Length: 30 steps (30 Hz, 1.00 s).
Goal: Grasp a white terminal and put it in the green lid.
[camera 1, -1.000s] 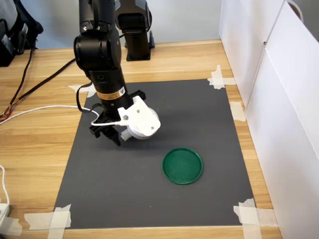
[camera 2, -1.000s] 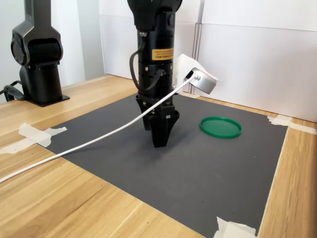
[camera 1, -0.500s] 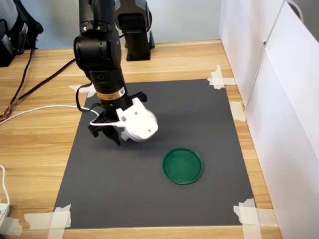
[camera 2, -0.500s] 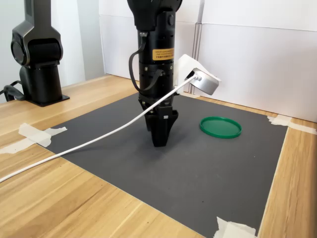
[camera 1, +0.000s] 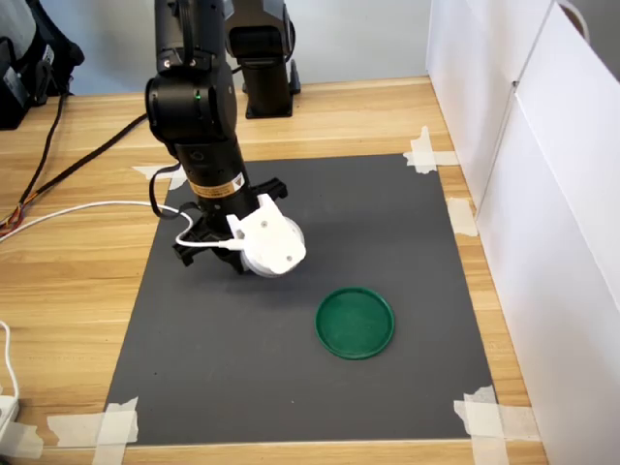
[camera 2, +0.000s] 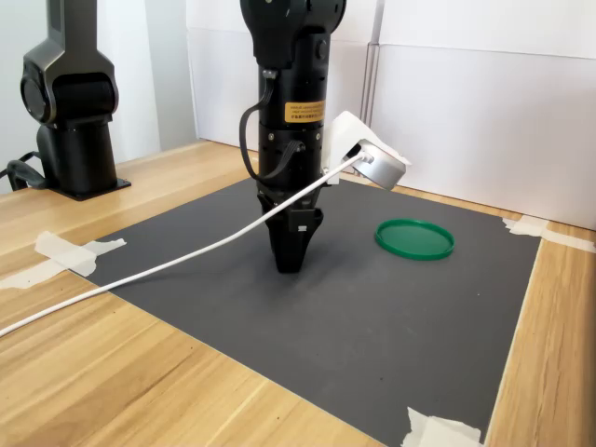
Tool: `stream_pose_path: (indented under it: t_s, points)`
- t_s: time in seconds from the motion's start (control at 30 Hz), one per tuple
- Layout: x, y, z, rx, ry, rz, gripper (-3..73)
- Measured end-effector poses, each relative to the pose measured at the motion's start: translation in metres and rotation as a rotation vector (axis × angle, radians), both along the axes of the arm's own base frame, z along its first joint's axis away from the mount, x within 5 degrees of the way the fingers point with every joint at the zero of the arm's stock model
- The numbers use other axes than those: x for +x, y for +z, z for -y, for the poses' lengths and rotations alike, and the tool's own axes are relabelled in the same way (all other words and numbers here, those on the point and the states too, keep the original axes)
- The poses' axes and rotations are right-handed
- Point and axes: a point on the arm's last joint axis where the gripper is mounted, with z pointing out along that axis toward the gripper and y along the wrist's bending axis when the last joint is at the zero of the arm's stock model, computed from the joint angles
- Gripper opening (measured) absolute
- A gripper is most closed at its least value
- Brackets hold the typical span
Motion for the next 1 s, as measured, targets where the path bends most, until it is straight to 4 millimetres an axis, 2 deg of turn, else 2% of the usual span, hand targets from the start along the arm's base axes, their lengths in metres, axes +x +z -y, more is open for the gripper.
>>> stream_pose_path:
  t_s: [0.23, 0.53, 0.77, 1.0]
  points:
    - [0.013, 0.037, -0.011, 0.037, 0.032, 0.096, 31.3]
    - [0.029, 0.073, -0.067, 0.070, 0.150, 0.212, 31.3]
    - [0.039, 0.052, -0.099, 0.078, 0.202, 0.152, 31.3]
    - [0.049, 0.020, -0.111, 0.070, 0.214, 0.085, 31.3]
